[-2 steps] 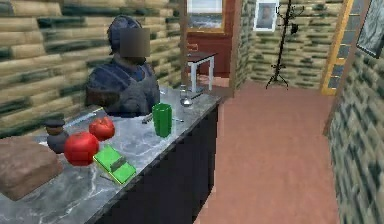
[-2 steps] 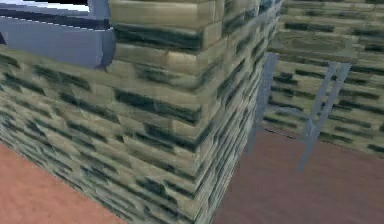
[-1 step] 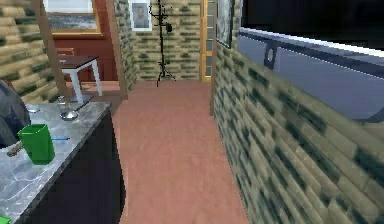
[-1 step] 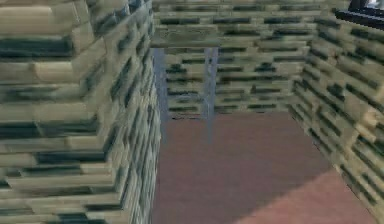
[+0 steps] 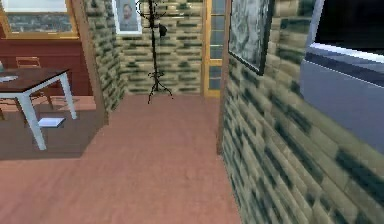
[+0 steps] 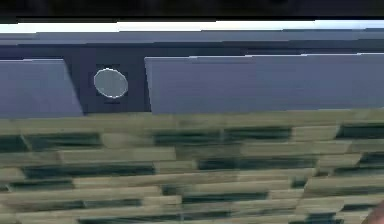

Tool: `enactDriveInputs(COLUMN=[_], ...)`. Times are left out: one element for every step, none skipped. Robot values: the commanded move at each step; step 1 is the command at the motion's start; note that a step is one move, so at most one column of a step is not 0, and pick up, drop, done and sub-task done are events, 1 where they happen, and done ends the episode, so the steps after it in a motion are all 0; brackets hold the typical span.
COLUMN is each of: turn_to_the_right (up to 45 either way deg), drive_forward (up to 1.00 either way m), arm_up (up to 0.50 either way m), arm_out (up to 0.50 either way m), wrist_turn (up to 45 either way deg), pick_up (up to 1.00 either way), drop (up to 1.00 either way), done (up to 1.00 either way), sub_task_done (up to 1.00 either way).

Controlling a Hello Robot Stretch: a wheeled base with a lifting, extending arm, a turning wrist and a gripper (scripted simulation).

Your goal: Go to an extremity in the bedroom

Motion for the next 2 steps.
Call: enactDriveInputs(turn_to_the_right=[0.0, 0.0], drive_forward=[1.0, 1.0], arm_up=[0.0, 0.0], arm_out=[0.0, 0.0], wrist_turn=[0.0, 0.0], pick_up=[0.0, 0.0], drop=[0.0, 0.0], done=[0.0, 0.0], sub_task_done=[0.0, 0.0])
